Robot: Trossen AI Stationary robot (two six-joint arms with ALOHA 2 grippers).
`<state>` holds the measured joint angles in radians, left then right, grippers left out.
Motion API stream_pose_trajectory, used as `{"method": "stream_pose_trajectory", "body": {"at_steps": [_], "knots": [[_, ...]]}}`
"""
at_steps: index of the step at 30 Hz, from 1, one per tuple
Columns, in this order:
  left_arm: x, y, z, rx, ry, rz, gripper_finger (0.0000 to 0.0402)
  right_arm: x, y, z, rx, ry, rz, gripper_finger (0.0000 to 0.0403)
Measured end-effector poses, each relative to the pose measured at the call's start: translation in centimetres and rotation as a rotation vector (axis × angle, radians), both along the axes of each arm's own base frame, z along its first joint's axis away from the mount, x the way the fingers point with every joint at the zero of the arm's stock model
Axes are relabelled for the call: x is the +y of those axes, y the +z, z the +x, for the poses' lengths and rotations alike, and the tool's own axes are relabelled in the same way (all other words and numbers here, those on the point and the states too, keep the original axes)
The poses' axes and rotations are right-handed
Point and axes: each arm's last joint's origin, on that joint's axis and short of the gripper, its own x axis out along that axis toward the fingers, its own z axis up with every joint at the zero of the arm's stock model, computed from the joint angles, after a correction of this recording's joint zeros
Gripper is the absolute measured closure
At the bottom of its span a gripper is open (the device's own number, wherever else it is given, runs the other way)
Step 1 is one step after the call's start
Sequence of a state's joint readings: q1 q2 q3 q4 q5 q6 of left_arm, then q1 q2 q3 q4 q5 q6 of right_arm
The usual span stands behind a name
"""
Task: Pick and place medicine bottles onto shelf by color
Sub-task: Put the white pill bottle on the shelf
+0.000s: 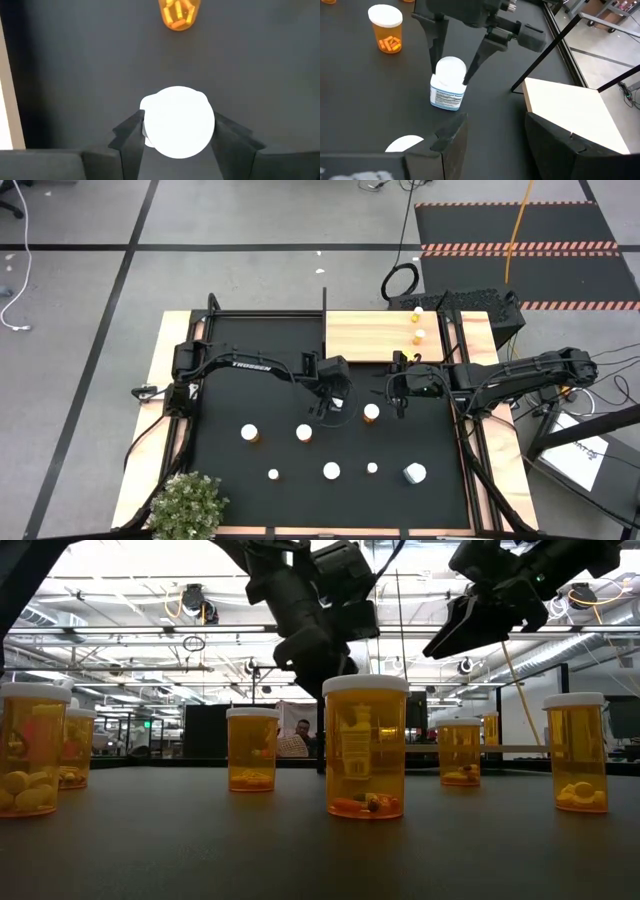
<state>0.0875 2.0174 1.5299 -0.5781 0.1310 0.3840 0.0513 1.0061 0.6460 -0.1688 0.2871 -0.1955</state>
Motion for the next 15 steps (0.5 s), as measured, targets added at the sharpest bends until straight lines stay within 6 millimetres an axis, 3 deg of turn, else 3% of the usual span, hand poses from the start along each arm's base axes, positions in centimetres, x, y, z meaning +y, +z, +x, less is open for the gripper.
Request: {"method": "stream_pose_trajectory", "body": {"at_steps": [9,15], "knots": [[0.1,0.1,0.0,0.017,0.177,-0.054,0.0208,-0.1,0.1,0.1,-0.018,-0.035,-0.004,0.0209],[0.4,1.7,-0.8,-0.002,0.321,-0.005,0.0208,-0.3,0.5,0.3,-0.071,-0.092,-0.013,0.0209]]}}
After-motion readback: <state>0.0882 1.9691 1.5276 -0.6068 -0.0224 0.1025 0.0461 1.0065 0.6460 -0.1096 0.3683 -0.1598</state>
